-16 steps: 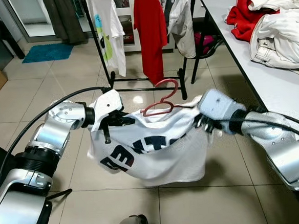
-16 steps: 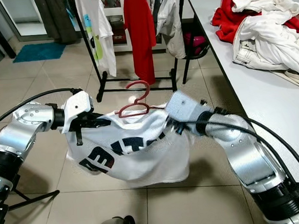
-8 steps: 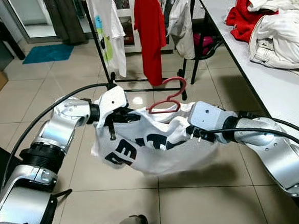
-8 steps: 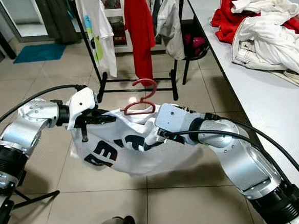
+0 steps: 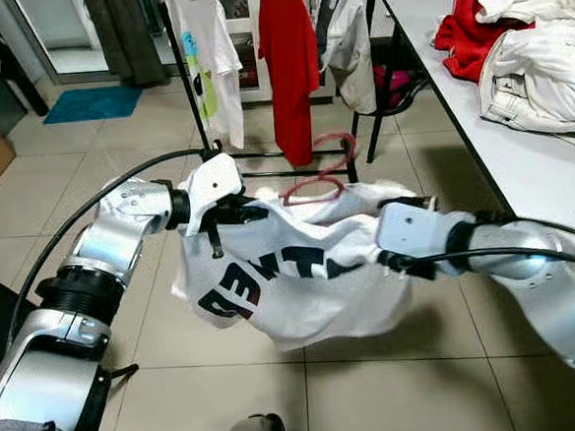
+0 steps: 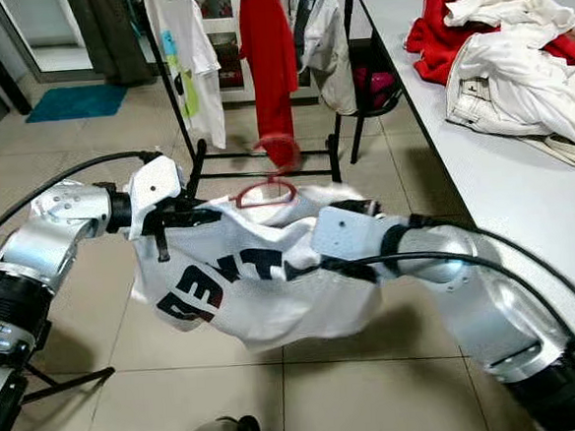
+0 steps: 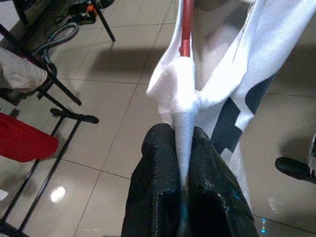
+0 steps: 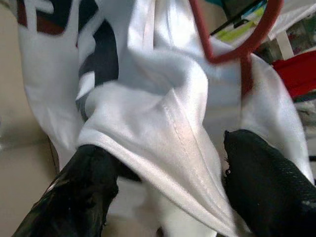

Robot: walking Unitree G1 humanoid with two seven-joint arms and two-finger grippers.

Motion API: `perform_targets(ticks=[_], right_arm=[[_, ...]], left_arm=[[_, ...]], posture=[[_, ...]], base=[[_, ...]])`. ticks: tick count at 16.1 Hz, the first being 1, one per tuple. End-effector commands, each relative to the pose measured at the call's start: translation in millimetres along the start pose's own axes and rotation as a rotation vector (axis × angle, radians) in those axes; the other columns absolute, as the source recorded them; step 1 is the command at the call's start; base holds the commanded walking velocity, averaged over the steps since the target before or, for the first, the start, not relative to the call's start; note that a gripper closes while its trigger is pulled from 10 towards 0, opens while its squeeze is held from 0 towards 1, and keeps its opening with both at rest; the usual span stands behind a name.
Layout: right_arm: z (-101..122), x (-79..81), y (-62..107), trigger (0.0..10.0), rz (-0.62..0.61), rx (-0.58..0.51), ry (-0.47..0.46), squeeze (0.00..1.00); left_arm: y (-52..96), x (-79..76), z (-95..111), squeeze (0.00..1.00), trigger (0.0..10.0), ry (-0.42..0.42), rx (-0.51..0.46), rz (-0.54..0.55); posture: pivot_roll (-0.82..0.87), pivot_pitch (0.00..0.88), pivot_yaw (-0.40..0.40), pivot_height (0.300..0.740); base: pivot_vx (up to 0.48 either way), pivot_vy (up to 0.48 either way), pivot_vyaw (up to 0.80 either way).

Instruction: Hang hanger

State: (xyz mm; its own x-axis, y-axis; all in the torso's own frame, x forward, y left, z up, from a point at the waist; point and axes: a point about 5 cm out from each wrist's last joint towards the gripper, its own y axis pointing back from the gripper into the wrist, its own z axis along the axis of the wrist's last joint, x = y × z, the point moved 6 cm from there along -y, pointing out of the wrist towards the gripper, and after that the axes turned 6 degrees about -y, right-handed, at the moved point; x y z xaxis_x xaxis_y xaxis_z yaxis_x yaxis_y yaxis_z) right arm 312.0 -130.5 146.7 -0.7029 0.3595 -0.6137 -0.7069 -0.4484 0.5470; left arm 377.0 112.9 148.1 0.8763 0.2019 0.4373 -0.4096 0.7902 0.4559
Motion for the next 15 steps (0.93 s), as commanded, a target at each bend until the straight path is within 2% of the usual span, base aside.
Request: perform_targets(ticks=[1, 3, 4, 5, 6, 8, 9, 10, 12, 14, 15], right_arm=[[0.8, -10.5, 2.3, 10.0, -0.039, 0.022, 0.047, 0.0], [5.2, -16.1, 2.0, 10.0, -0.074, 0.016, 0.066, 0.0], [10.0, -18.9, 1.1, 10.0, -0.086, -0.008, 0.022, 0.0], [11.0, -23.5, 1.1, 10.0, -0.109, -0.012, -0.004, 1.0], [11.6, -26.1, 1.6, 10.0, -0.118, -0.014, 0.0, 1.0], [22.7, -27.5, 2.6, 10.0, -0.134, -0.063, 0.083, 1.0], [35.6, -19.6, 2.6, 10.0, -0.106, -0.123, 0.172, 0.13], [47.8, -12.5, 3.3, 10.0, -0.087, -0.187, 0.211, 0.0], [51.8, -11.7, 3.6, 10.0, -0.09, -0.208, 0.211, 0.0], [59.9, -17.5, 3.4, 10.0, -0.148, -0.23, 0.234, 0.0], [51.7, -28.4, 2.1, 10.0, -0.211, -0.184, 0.237, 0.0]], left_arm=[[5.6, 12.1, 8.0, 0.0, 0.0, -0.026, -0.016, 0.048], [4.6, 13.6, 11.4, 0.0, 0.0, -0.034, -0.025, 0.055], [3.9, 14.2, 12.8, 0.0, 0.0, -0.036, -0.028, 0.056], [3.5, 14.6, 13.6, 0.0, 0.0, -0.038, -0.03, 0.057], [3.2, 14.9, 15.0, 0.0, 0.0, -0.041, -0.034, 0.057], [3.3, 15.9, 16.2, 0.0, 0.0, -0.044, -0.039, 0.063], [3.7, 18.8, 16.4, 0.0, 0.0, -0.047, -0.038, 0.08], [3.9, 22.3, 17.4, 0.0, 0.0, -0.045, -0.04, 0.1], [3.8, 23.5, 17.9, 0.0, 0.0, -0.043, -0.042, 0.106], [3.7, 27.8, 20.0, 0.0, 0.0, -0.046, -0.052, 0.131], [4.2, 29.8, 23.4, 0.0, 0.0, -0.049, -0.073, 0.141]], posture=[[0.07, 0.045, 0.078, 0.74], [0.07, 0.043, 0.078, 0.74], [0.07, 0.042, 0.077, 0.74], [0.07, 0.041, 0.077, 0.74], [0.07, 0.041, 0.078, 0.74], [0.07, 0.041, 0.078, 0.74], [0.07, 0.041, 0.079, 0.74], [0.07, 0.043, 0.079, 0.74], [0.07, 0.043, 0.079, 0.74], [0.06, 0.041, 0.082, 0.74], [0.06, 0.04, 0.082, 0.74]], base=[[0.0, 0.0, 0.0], [0.0, 0.0, 0.0], [0.0, 0.0, 0.0], [0.0, 0.0, 0.0], [0.0, 0.0, 0.0], [0.0, 0.0, 0.0], [0.0, 0.0, 0.0], [0.0, 0.0, 0.0], [0.0, 0.0, 0.0], [0.0, 0.0, 0.0], [0.0, 0.0, 0.0]])
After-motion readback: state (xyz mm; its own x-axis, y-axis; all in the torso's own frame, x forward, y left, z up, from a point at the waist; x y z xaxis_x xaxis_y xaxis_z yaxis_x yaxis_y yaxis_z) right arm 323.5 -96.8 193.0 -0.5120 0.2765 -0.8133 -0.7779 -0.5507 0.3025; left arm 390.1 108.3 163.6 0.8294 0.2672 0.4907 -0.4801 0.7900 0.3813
